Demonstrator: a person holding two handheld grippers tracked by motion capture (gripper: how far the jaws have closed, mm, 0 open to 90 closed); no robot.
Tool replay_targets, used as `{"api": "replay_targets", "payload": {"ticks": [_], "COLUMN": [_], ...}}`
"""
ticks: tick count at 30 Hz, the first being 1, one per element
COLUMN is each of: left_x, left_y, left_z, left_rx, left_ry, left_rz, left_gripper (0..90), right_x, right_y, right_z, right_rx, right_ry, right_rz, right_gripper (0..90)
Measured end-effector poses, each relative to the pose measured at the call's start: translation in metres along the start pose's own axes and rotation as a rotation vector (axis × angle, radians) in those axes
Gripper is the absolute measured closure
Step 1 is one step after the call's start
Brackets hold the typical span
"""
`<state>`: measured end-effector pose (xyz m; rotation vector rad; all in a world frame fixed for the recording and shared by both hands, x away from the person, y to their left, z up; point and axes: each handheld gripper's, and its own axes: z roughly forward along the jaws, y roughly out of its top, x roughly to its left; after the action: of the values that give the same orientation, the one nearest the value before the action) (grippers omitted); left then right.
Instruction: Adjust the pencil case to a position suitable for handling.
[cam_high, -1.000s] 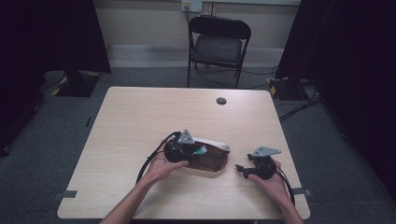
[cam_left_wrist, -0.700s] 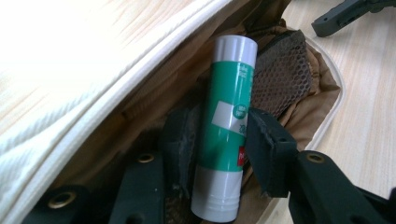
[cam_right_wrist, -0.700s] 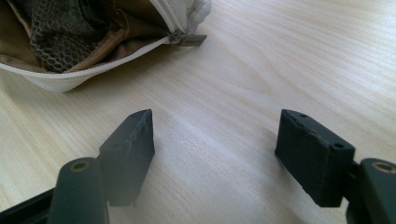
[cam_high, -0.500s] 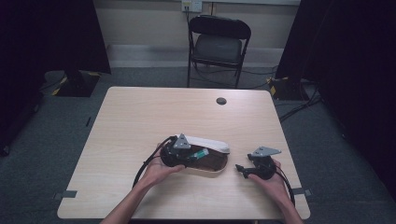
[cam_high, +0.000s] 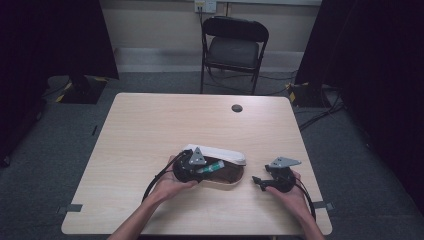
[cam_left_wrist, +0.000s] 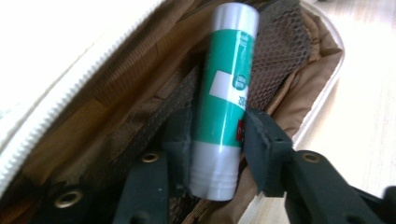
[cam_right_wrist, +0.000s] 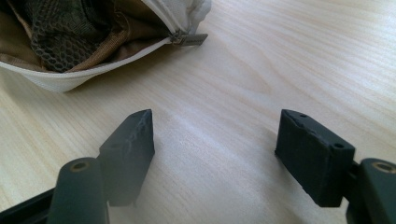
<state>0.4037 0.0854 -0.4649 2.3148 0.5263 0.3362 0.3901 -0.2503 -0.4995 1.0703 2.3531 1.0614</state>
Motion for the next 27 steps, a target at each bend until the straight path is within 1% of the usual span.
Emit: {"api": "replay_targets", "payload": {"ticks": [1, 2, 5, 8, 10, 11, 12, 14, 15, 16, 17, 18, 19, 20, 21, 22, 23, 24, 25, 26, 27], "left_x": [0.001, 0.001, 0.003, 0.006, 0.008, 0.008, 0.009, 0.011, 0.011, 0.012, 0.012, 0.014, 0.015, 0.015, 0.016, 0.016, 0.016, 0.017, 0.017, 0.018, 0.02], "left_y": [0.0, 0.0, 0.0, 0.001, 0.003, 0.004, 0.005, 0.007, 0.009, 0.01, 0.011, 0.012, 0.012, 0.011, 0.012, 0.012, 0.012, 0.013, 0.013, 0.013, 0.013], "left_z": [-0.001, -0.002, -0.003, -0.008, -0.01, -0.011, -0.013, -0.013, -0.015, -0.014, -0.014, -0.015, -0.013, -0.012, -0.014, -0.014, -0.013, -0.014, -0.014, -0.015, -0.015], "left_rx": [0.001, -0.003, -0.003, -0.032, -0.05, -0.046, -0.027, -0.051, -0.041, -0.051, -0.05, -0.043, -0.05, -0.059, -0.036, -0.04, -0.056, -0.051, -0.069, -0.072, -0.074], "left_ry": [-0.002, -0.009, -0.013, -0.028, -0.031, -0.017, -0.015, -0.012, -0.001, 0.004, 0.007, 0.015, 0.022, 0.035, 0.036, 0.038, 0.043, 0.046, 0.043, 0.05, 0.047], "left_rz": [0.003, -0.007, -0.008, -0.042, -0.045, -0.04, -0.032, -0.031, -0.026, -0.02, -0.016, -0.021, -0.019, -0.027, -0.014, -0.015, -0.017, -0.017, -0.03, -0.038, -0.035], "left_gripper": [65.0, 65.1, 65.2, 65.3, 65.3, 65.3, 65.3, 65.3, 65.3, 65.4, 65.4, 65.4, 65.4, 65.3, 65.3, 65.3, 65.3, 65.3, 65.3, 65.3, 65.3], "right_x": [0.0, 0.0, 0.0, 0.0, 0.0, 0.0, 0.0, 0.0, 0.0, 0.0, 0.0, 0.0, 0.0, 0.0, 0.0, 0.0, 0.0, 0.0, 0.0, 0.0, 0.0], "right_y": [0.0, 0.0, 0.0, 0.0, 0.0, 0.0, 0.0, 0.0, 0.0, 0.0, 0.0, 0.0, 0.0, 0.0, 0.0, 0.0, 0.0, 0.0, 0.0, 0.0, 0.0], "right_z": [0.0, 0.0, 0.0, 0.0, 0.0, 0.0, 0.0, 0.0, 0.0, 0.0, 0.0, 0.0, 0.0, 0.0, 0.0, 0.0, 0.0, 0.0, 0.0, 0.0, 0.0], "right_rx": [0.0, 0.0, 0.001, 0.0, 0.0, 0.0, 0.0, 0.0, 0.0, 0.0, 0.0, 0.0, 0.0, 0.0, 0.0, 0.0, 0.0, 0.0, 0.0, 0.0, 0.0], "right_ry": [0.0, 0.0, -0.001, 0.0, 0.0, 0.0, 0.0, 0.0, 0.0, 0.0, 0.0, 0.0, 0.0, 0.0, 0.0, 0.0, 0.0, 0.0, 0.0, 0.0, 0.0], "right_rz": [0.0, 0.0, 0.002, 0.0, 0.0, 0.0, 0.0, 0.0, 0.0, 0.0, 0.0, 0.0, 0.0, 0.0, 0.0, 0.0, 0.0, 0.0, 0.0, 0.0, 0.0], "right_gripper": [26.9, 26.9, 26.9, 27.0, 27.0, 26.9, 26.9, 27.0, 26.9, 27.0, 26.9, 26.9, 26.9, 27.0, 26.9, 27.0, 27.0, 27.0, 26.9, 26.9, 27.0]}}
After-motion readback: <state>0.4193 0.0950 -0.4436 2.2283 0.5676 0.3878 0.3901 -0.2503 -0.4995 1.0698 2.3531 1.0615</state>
